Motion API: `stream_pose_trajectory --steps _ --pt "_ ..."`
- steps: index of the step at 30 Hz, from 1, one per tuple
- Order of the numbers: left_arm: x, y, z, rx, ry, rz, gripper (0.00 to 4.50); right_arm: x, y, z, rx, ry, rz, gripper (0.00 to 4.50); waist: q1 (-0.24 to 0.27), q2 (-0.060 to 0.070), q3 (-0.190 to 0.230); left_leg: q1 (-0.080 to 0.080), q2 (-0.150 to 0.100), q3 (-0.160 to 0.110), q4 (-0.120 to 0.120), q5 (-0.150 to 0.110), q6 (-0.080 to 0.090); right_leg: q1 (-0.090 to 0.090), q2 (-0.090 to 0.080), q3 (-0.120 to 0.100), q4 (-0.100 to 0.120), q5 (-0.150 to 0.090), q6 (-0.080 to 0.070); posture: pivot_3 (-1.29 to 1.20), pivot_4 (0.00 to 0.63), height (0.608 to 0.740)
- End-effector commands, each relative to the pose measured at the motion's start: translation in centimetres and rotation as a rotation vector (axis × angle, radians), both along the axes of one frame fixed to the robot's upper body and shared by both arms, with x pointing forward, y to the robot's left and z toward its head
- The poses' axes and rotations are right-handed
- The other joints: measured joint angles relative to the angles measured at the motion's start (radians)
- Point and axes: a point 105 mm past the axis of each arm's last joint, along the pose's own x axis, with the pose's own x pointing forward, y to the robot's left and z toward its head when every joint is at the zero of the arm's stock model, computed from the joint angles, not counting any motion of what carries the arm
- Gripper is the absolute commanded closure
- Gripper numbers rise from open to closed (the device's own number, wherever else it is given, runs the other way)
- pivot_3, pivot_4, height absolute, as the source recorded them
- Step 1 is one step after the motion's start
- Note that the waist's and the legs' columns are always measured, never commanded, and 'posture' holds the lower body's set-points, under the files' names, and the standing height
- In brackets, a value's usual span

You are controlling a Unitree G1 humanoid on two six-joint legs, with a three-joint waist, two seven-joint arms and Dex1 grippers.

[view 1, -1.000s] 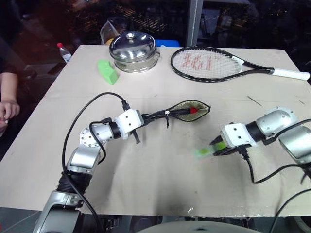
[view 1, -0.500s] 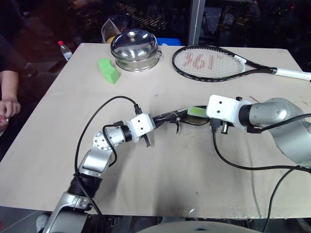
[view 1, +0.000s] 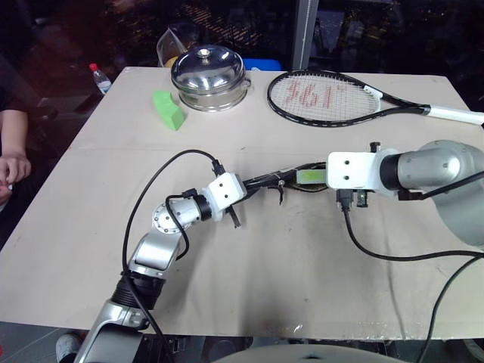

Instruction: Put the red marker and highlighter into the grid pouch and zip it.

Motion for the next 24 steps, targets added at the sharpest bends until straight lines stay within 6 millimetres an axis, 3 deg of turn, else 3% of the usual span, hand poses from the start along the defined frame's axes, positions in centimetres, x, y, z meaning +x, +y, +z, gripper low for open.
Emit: stream_pose_trajectory --steps 1,5,11,13,16,20,24 --pt "-0.5 -0.9 1.7 -0.006 -0.075 -0.056 4.50 0.9 0.1 0.7 -0.017 -0.055 -0.003 3.78 -0.002 0.000 0.000 0.000 0.000 0.000 0.000 0.000 0.000 0.000 0.000 0.000 0.000 0.000 0.000 0.00 0.150 0.740" --pt "-0.8 -1.8 1.7 -0.002 -0.085 -0.087 4.50 2.0 1.5 -0.1 -0.019 -0.043 0.002 3.78 -0.004 0.000 0.000 0.000 0.001 0.000 0.000 0.000 0.000 0.000 0.001 0.000 0.001 0.000 0.000 0.00 0.150 0.740" --pt "-1.1 -2.8 2.2 -0.020 -0.092 -0.113 4.50 3.4 5.1 -2.3 -0.049 -0.025 0.124 3.78 0.001 0.000 0.000 -0.001 0.001 0.000 0.003 0.002 -0.003 0.000 0.006 0.000 0.001 0.000 0.000 0.00 0.150 0.740" --pt "-1.3 -2.8 2.3 -0.018 -0.094 -0.114 4.50 4.2 5.7 -2.4 -0.013 -0.036 0.135 2.72 0.003 0.000 0.000 -0.002 0.001 0.000 0.004 0.002 -0.003 0.000 0.006 0.000 0.001 0.000 0.000 0.00 0.150 0.740" --pt "-1.4 -2.2 2.7 -0.020 -0.085 -0.086 4.50 5.0 4.6 -1.4 0.066 -0.052 0.089 1.52 0.003 0.000 0.000 -0.003 0.001 0.000 0.005 0.002 -0.003 0.000 0.006 -0.001 0.001 0.000 0.000 0.00 0.150 0.740" --pt "-0.8 -1.5 3.4 -0.032 -0.067 -0.033 4.50 2.2 1.8 1.9 0.412 0.187 -0.008 1.52 0.014 0.000 0.000 -0.004 0.001 -0.001 0.007 0.002 -0.003 0.000 0.006 -0.001 0.001 0.000 0.000 0.00 0.150 0.740" --pt "-0.2 -1.8 3.5 -0.040 -0.055 -0.021 4.50 -1.8 0.9 3.9 0.657 0.417 0.015 1.52 0.016 0.000 0.000 -0.003 0.001 -0.003 0.007 -0.001 0.001 0.002 0.006 -0.001 0.001 0.000 0.000 0.00 0.150 0.740"
